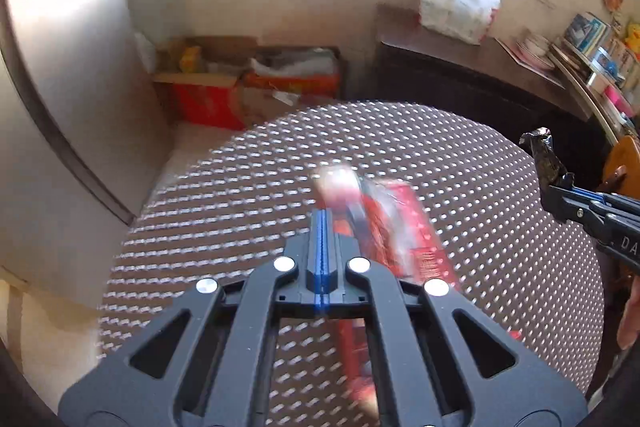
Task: Collect trash
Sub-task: 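Grasp the red printed paper bag with the left tool while the right tool holds the black bag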
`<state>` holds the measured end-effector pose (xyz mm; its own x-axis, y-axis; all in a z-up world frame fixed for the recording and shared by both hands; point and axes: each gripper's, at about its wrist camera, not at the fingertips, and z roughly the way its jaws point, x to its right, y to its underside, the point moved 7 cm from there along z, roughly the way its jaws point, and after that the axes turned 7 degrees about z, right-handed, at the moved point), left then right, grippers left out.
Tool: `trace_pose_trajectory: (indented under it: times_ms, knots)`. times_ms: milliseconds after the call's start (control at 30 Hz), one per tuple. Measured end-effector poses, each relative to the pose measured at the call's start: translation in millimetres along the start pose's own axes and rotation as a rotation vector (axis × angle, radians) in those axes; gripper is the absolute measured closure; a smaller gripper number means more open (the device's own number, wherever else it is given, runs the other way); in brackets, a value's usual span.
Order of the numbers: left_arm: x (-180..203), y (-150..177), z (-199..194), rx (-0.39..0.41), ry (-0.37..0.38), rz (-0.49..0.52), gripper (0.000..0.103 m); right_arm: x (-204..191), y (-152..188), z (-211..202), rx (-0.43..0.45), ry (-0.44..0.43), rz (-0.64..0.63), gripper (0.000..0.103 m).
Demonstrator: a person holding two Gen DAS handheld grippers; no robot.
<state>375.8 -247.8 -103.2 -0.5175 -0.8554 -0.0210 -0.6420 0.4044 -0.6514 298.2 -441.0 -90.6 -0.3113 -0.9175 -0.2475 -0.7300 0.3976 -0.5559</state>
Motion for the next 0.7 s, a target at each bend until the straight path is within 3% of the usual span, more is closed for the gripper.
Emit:
trace_pose_trajectory:
  times_ms: [133,200,233,300,333,367,400,433,500,700]
  knots:
    - [-20,8,-19,0.010,-0.015,0.004,0.103,-30,6,-9,0.015,-0.045,-0.050,0.089]
    - [-23,17,-22,-0.029,0.070,-0.023,0.102,-44,10,-14,0.020,-0.070,-0.072,0.089]
    - [-18,23,-25,-0.045,0.151,-0.031,0.101,-48,12,-16,0.020,-0.079,-0.077,0.089]
    - [-2,36,-33,-0.044,0.256,0.011,0.101,-51,17,-24,0.031,-0.085,-0.089,0.089]
    - [10,44,-39,-0.033,0.278,0.060,0.089,-50,18,-26,0.035,-0.082,-0.091,0.089]
    - [19,49,-42,-0.031,0.285,0.095,0.044,-47,20,-30,0.040,-0.077,-0.087,0.089]
    - [27,54,-46,-0.025,0.297,0.122,0.022,-43,22,-33,0.044,-0.074,-0.081,0.089]
    - [37,56,-54,0.023,0.324,0.152,0.016,-40,23,-35,0.047,-0.070,-0.076,0.089]
    - [59,60,-64,0.098,0.331,0.249,0.016,-31,28,-38,0.049,-0.057,-0.063,0.089]
    - [92,63,-14,-0.048,0.232,0.328,0.016,-10,46,-43,0.041,-0.042,-0.019,0.089]
